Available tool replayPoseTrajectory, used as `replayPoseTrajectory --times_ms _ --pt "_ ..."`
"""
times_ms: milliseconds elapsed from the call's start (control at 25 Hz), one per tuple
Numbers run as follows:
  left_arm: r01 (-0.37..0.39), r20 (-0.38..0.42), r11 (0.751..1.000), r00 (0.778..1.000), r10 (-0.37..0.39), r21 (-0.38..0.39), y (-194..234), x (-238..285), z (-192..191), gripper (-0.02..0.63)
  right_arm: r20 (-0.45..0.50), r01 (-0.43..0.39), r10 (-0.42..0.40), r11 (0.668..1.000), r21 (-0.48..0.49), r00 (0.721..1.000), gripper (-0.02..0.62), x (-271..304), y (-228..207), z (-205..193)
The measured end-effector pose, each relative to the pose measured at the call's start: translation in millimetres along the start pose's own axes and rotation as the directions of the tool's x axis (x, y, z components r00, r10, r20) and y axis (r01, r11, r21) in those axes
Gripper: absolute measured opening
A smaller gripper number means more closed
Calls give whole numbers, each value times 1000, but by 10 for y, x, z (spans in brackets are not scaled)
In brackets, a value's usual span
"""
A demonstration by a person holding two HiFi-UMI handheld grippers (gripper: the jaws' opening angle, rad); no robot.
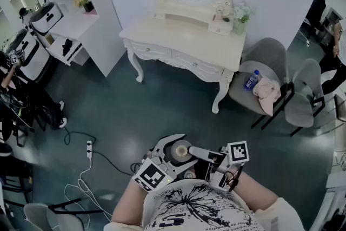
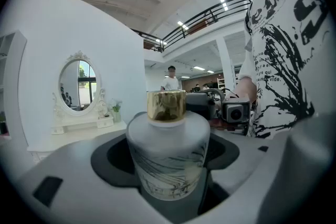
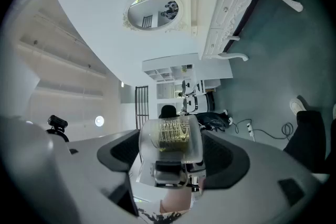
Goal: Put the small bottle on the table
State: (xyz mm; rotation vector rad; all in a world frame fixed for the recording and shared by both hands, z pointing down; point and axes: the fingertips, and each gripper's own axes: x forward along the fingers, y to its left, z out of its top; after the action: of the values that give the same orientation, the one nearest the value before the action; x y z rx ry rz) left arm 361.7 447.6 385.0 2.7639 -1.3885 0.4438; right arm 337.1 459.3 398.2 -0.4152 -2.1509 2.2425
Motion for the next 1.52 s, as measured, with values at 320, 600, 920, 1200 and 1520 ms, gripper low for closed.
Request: replayPoseTrajectory --times_ms 320,600,920,1200,1520 --pt "12 3 1000 1000 -12 -10 108 -31 -52 351 -4 7 -6 1000 13 1000 370 104 -49 55" --pt "34 6 999 999 -34 -19 409 -47 -150 351 17 25 -25 1000 6 1000 370 329 -136 267" --pt "85 12 996 996 -84 -11 1072 -58 -227 351 74 32 -31 999 -5 997 370 787 -208 759" --pt "149 14 989 989 -149 9 1871 -181 -371 353 139 30 -27 999 -18 990 370 1434 -324 1281" --pt "190 13 981 982 -191 29 2799 -376 -487 353 187 19 -15 1000 -21 982 370 2205 -417 1845"
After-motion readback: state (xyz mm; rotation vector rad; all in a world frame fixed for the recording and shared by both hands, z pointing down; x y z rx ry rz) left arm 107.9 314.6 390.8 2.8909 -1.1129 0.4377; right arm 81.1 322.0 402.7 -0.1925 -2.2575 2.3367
